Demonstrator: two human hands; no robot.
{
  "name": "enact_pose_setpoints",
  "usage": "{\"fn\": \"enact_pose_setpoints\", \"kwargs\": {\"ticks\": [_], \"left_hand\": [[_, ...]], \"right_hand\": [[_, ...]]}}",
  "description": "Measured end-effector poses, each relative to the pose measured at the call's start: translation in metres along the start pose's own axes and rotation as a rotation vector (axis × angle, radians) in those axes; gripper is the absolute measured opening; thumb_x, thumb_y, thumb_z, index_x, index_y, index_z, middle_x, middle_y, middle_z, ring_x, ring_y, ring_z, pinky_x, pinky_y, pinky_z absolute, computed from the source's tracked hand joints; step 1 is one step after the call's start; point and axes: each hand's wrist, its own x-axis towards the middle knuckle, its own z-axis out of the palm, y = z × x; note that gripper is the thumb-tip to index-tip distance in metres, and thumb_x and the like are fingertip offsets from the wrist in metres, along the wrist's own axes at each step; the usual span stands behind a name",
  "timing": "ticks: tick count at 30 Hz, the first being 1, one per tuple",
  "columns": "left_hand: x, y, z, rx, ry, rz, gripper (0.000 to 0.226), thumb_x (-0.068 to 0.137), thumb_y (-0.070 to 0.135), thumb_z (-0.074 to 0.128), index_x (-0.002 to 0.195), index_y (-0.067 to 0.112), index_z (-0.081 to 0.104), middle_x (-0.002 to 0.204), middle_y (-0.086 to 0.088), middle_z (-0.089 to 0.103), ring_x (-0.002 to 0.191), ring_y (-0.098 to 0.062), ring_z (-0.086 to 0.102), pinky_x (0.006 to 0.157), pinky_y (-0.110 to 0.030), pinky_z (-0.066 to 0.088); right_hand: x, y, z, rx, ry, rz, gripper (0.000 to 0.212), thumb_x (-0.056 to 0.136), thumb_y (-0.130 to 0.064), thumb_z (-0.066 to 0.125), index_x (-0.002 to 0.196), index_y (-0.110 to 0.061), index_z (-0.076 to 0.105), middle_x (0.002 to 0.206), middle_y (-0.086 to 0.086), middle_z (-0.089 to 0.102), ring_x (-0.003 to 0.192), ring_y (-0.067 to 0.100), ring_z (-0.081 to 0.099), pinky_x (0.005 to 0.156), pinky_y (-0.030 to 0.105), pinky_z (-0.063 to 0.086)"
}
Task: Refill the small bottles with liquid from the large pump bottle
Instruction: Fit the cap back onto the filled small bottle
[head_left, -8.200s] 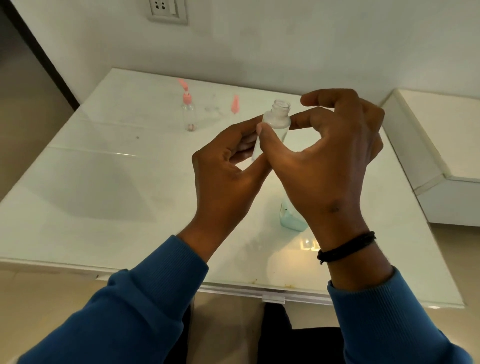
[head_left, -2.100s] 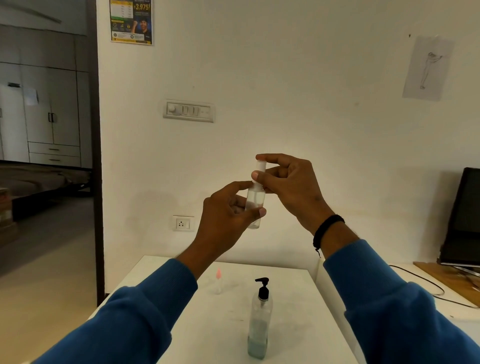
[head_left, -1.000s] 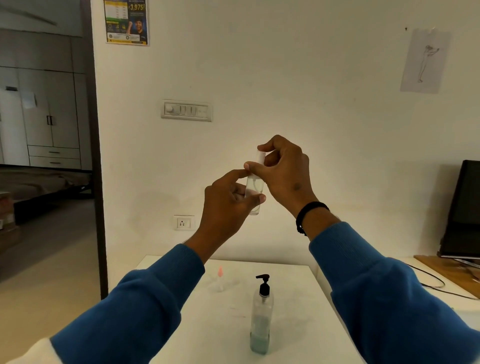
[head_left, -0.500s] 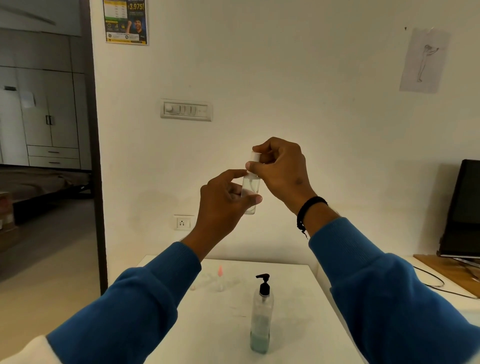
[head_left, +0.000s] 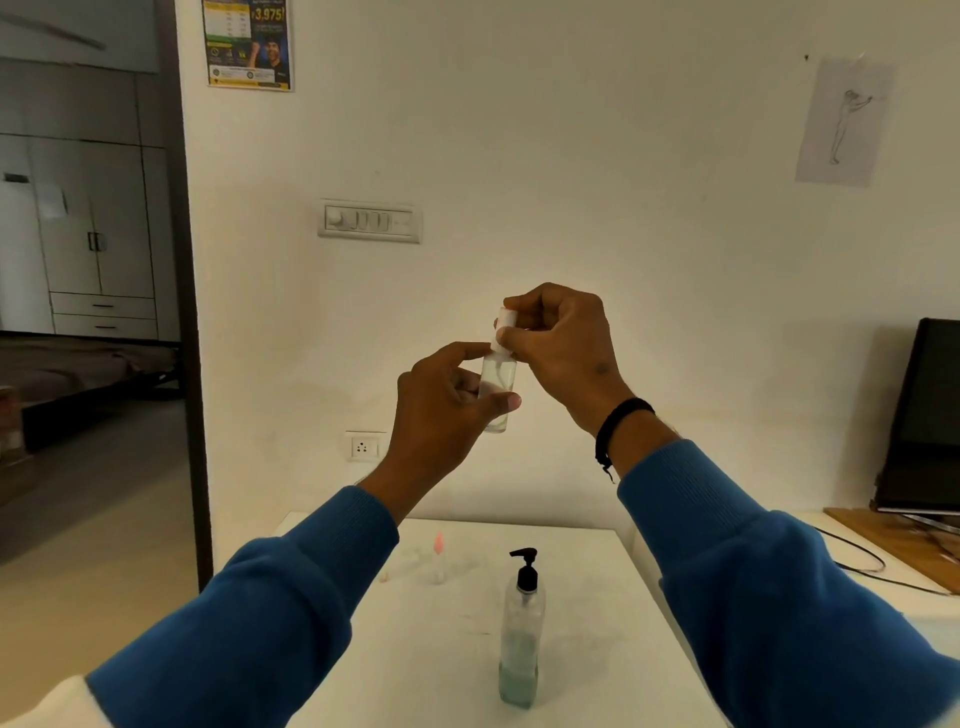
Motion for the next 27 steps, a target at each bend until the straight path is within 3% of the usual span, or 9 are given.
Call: {"fn": "enact_pose_setpoints", "kwargs": {"ticks": [3,5,7,12,15,20,22,24,27], "left_hand": [[-0.0010,-0.0008,0.0010,0.005,0.003,0.003,0.054,0.074,0.027,0.091,0.123,0.018,0.068,0.089,-0.003,0.077,0.078,-0.017,0.073,0.075,-0.023,0.057],[-0.0020,-0.0003,0.0022,0.012,-0.004,0.009,0.055,0.075,0.028,0.090,0.124,0.018,0.068,0.087,0.001,0.076,0.077,-0.014,0.072,0.072,-0.016,0.054],[-0.0026,0.0012,0.0029,0.024,-0.009,0.006,0.056,0.076,0.029,0.089,0.126,0.017,0.067,0.086,0.002,0.074,0.077,-0.011,0.071,0.070,-0.010,0.049],[-0.0014,0.0036,0.0011,0.019,-0.007,0.000,0.055,0.075,0.028,0.090,0.124,0.017,0.068,0.085,0.006,0.071,0.074,-0.006,0.068,0.065,-0.002,0.045],[-0.0017,0.0043,0.0008,0.016,-0.001,-0.001,0.056,0.073,0.026,0.092,0.123,0.017,0.069,0.080,0.006,0.071,0.072,-0.006,0.068,0.066,-0.005,0.046],[-0.0028,0.0023,0.0020,0.025,-0.007,0.005,0.059,0.072,0.027,0.092,0.125,0.015,0.068,0.084,0.005,0.071,0.075,-0.007,0.068,0.069,-0.012,0.048],[-0.0042,0.0028,0.0029,0.025,-0.010,0.012,0.059,0.073,0.028,0.091,0.126,0.014,0.068,0.085,0.004,0.071,0.076,-0.008,0.068,0.070,-0.013,0.048],[-0.0046,0.0032,0.0029,0.022,-0.005,0.017,0.058,0.073,0.028,0.091,0.125,0.014,0.068,0.085,0.004,0.071,0.075,-0.008,0.068,0.070,-0.012,0.048],[-0.0027,0.0026,0.0020,0.019,0.011,0.012,0.057,0.073,0.027,0.091,0.124,0.015,0.068,0.085,0.004,0.072,0.075,-0.010,0.069,0.072,-0.013,0.050]], "right_hand": [[-0.0014,-0.0017,0.0007,-0.068,0.015,-0.028,0.023,0.081,-0.014,0.086,0.099,-0.016,0.072,0.089,-0.005,0.070,0.081,0.008,0.066,0.073,0.021,0.057],[-0.0019,-0.0017,0.0009,-0.095,0.029,-0.034,0.028,0.080,-0.021,0.088,0.101,-0.015,0.071,0.084,-0.005,0.067,0.075,0.007,0.062,0.066,0.013,0.050],[-0.0024,-0.0019,0.0017,-0.095,0.032,-0.030,0.030,0.080,-0.022,0.088,0.103,-0.014,0.071,0.082,-0.004,0.067,0.074,0.008,0.063,0.067,0.015,0.052],[-0.0025,0.0000,0.0024,-0.003,0.022,0.023,0.024,0.081,-0.003,0.079,0.101,-0.015,0.072,0.095,0.002,0.075,0.091,0.020,0.073,0.087,0.041,0.063],[-0.0015,0.0005,0.0029,0.020,0.016,0.031,0.025,0.080,0.000,0.079,0.096,-0.018,0.072,0.094,0.002,0.076,0.091,0.020,0.074,0.085,0.042,0.063],[-0.0040,0.0001,0.0043,-0.091,0.051,-0.031,0.026,0.078,-0.018,0.089,0.094,-0.019,0.068,0.083,-0.007,0.065,0.074,0.006,0.061,0.063,0.008,0.049],[-0.0052,0.0021,0.0057,-0.092,0.076,-0.028,0.028,0.078,-0.023,0.089,0.095,-0.019,0.067,0.080,-0.006,0.064,0.071,0.005,0.059,0.057,0.003,0.044],[-0.0060,0.0028,0.0075,-0.052,0.080,-0.010,0.024,0.082,-0.024,0.086,0.097,-0.018,0.069,0.083,-0.005,0.066,0.074,0.007,0.063,0.065,0.008,0.050],[-0.0058,0.0036,0.0070,0.075,0.038,0.030,0.019,0.086,-0.007,0.076,0.103,-0.014,0.073,0.096,0.000,0.074,0.090,0.016,0.072,0.083,0.034,0.063]]}}
